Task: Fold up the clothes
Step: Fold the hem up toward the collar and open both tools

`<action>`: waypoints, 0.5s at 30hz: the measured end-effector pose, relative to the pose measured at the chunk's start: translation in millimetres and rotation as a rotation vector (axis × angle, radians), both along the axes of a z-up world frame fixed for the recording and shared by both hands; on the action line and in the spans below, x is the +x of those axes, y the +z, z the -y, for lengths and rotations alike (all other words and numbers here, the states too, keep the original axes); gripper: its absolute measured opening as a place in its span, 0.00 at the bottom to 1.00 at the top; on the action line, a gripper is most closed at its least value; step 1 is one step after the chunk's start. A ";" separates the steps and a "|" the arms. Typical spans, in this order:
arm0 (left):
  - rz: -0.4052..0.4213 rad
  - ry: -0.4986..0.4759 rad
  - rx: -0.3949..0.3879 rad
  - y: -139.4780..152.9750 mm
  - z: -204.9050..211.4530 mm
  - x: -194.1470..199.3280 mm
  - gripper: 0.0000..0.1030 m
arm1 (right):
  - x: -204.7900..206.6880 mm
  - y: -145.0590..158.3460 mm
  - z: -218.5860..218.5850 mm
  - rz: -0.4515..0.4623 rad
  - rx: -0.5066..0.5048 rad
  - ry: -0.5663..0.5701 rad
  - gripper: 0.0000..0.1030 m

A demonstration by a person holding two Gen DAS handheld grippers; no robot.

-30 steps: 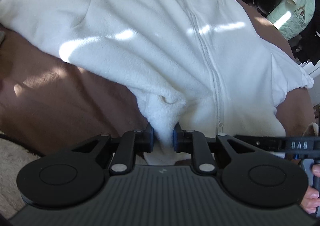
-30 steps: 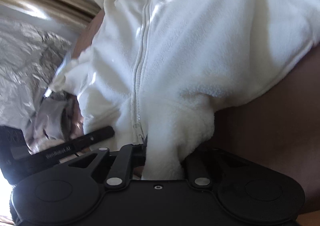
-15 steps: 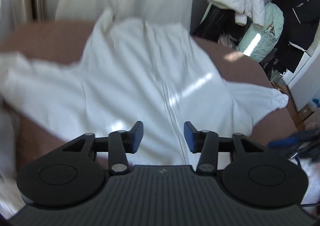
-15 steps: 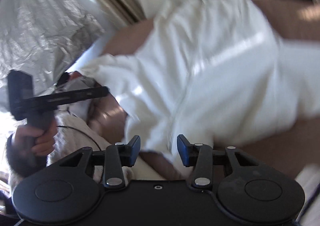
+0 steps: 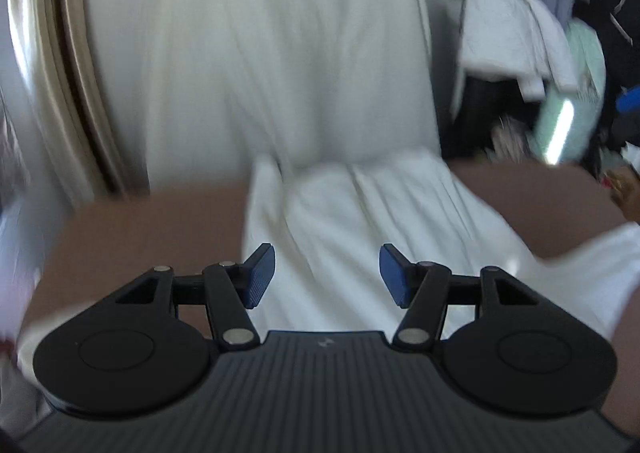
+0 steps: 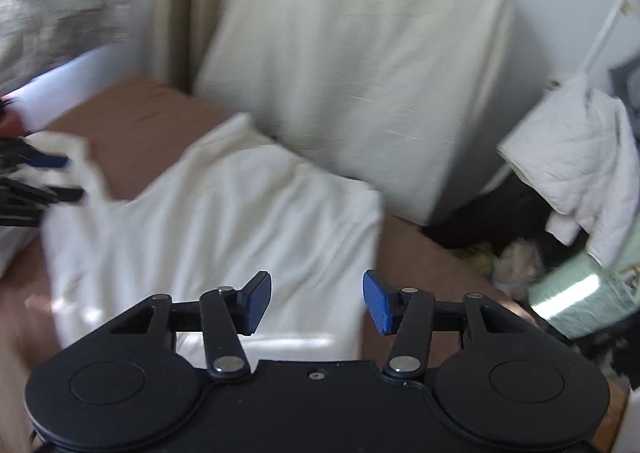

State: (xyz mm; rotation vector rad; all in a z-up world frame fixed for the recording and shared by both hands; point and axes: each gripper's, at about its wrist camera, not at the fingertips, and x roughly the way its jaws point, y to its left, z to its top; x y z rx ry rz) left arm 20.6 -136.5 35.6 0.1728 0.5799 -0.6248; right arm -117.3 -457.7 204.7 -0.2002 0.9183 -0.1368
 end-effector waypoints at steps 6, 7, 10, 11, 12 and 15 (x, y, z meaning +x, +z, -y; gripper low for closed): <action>-0.121 0.058 -0.144 -36.9 -1.0 84.3 0.56 | 68.5 -68.6 30.0 0.189 0.145 -0.148 0.55; -0.117 0.058 -0.119 -45.4 2.5 92.9 0.56 | 78.3 -82.5 35.2 0.199 0.170 -0.186 0.55; -0.103 0.034 -0.017 -70.7 20.4 122.8 0.56 | 97.4 -116.5 54.1 0.192 0.246 -0.206 0.55; -0.101 0.018 0.024 -78.9 27.7 133.6 0.56 | 102.8 -126.7 59.6 0.186 0.262 -0.204 0.55; -0.093 0.004 0.061 -86.3 34.7 144.5 0.56 | 106.9 -135.0 64.2 0.183 0.252 -0.197 0.55; -0.005 -0.005 0.102 -106.0 50.1 171.8 0.54 | 117.6 -156.1 80.6 0.199 0.175 -0.228 0.55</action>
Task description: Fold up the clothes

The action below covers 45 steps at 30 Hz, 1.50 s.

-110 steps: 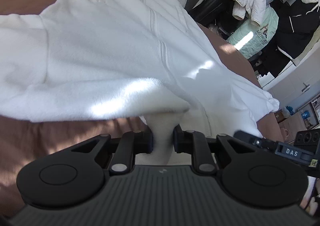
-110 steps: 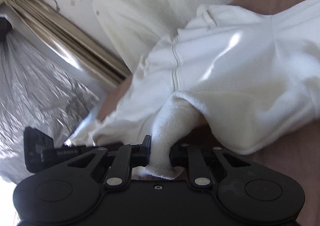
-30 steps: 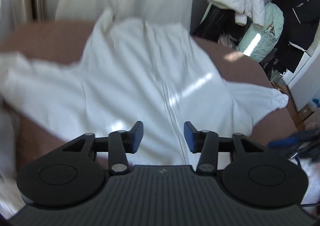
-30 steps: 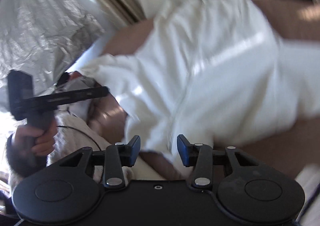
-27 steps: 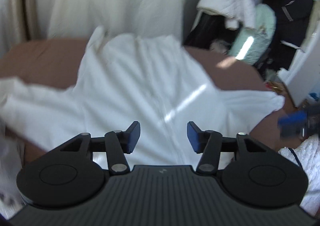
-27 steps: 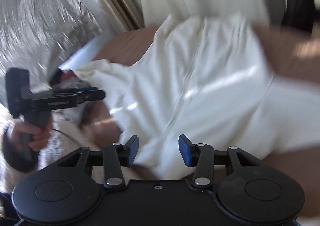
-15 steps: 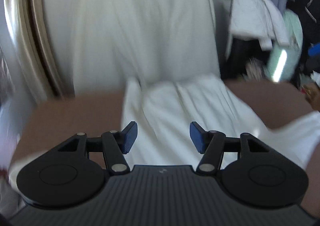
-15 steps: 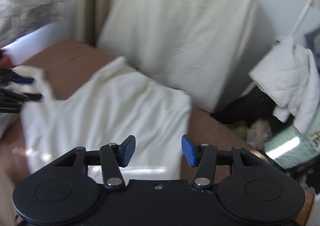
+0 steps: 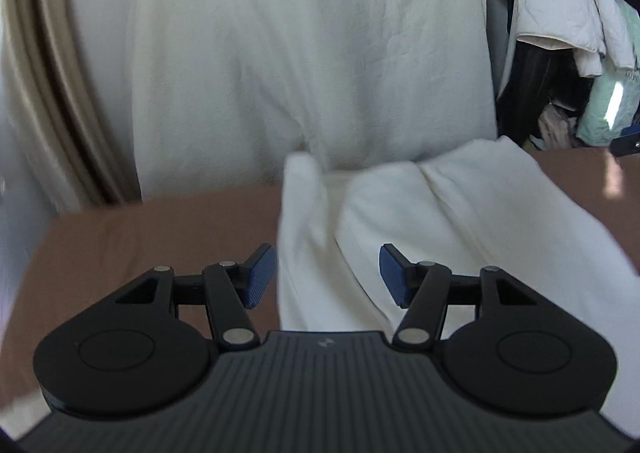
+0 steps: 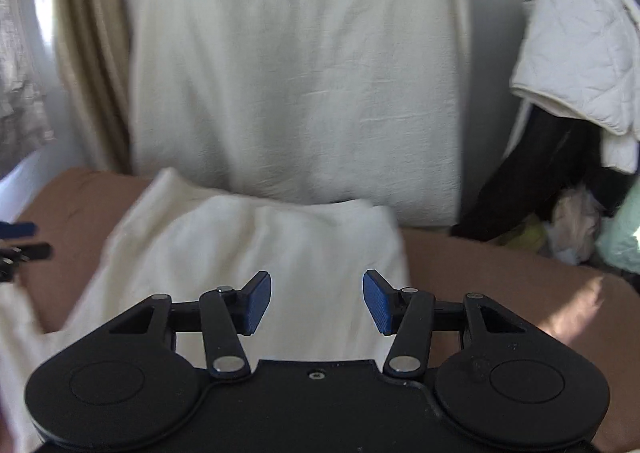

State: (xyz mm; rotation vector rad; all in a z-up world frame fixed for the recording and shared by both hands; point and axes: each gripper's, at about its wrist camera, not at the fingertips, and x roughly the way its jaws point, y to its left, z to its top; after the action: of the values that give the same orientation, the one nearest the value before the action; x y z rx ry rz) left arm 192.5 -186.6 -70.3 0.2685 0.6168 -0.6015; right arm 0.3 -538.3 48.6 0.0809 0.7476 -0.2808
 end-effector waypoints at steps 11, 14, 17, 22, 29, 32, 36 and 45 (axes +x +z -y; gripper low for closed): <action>0.089 -0.108 0.105 -100.5 52.7 86.4 0.57 | 37.0 -81.5 95.6 0.073 0.191 -0.103 0.54; 0.058 -0.096 0.120 -113.5 55.8 107.4 0.61 | 58.9 -106.5 120.6 0.063 0.309 -0.153 0.54; -0.006 -0.071 0.106 -123.5 53.0 128.1 0.66 | 84.7 -134.9 134.5 0.002 0.346 -0.227 0.55; -0.034 -0.085 0.077 -138.4 55.4 143.7 0.47 | 112.7 -164.9 137.7 0.059 0.419 -0.255 0.52; 0.025 0.011 -0.005 -113.9 59.8 138.7 0.06 | 101.3 -103.6 101.3 0.228 0.122 -0.261 0.11; 0.013 0.050 -0.056 -107.4 63.9 148.4 0.07 | 77.5 -73.2 85.2 0.303 -0.098 -0.300 0.11; -0.020 0.138 0.132 -135.0 94.8 170.5 0.37 | 92.8 -104.6 127.3 0.204 -0.008 -0.434 0.15; 0.000 0.040 0.121 -139.4 81.4 162.5 0.59 | 78.0 -141.5 156.5 0.120 0.140 -0.477 0.56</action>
State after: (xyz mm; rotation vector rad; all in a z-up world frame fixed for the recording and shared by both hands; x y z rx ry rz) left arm 355.0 -268.0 -209.7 0.3688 0.6584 -0.5264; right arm 78.3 -694.8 -92.8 0.4087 0.6212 -0.6715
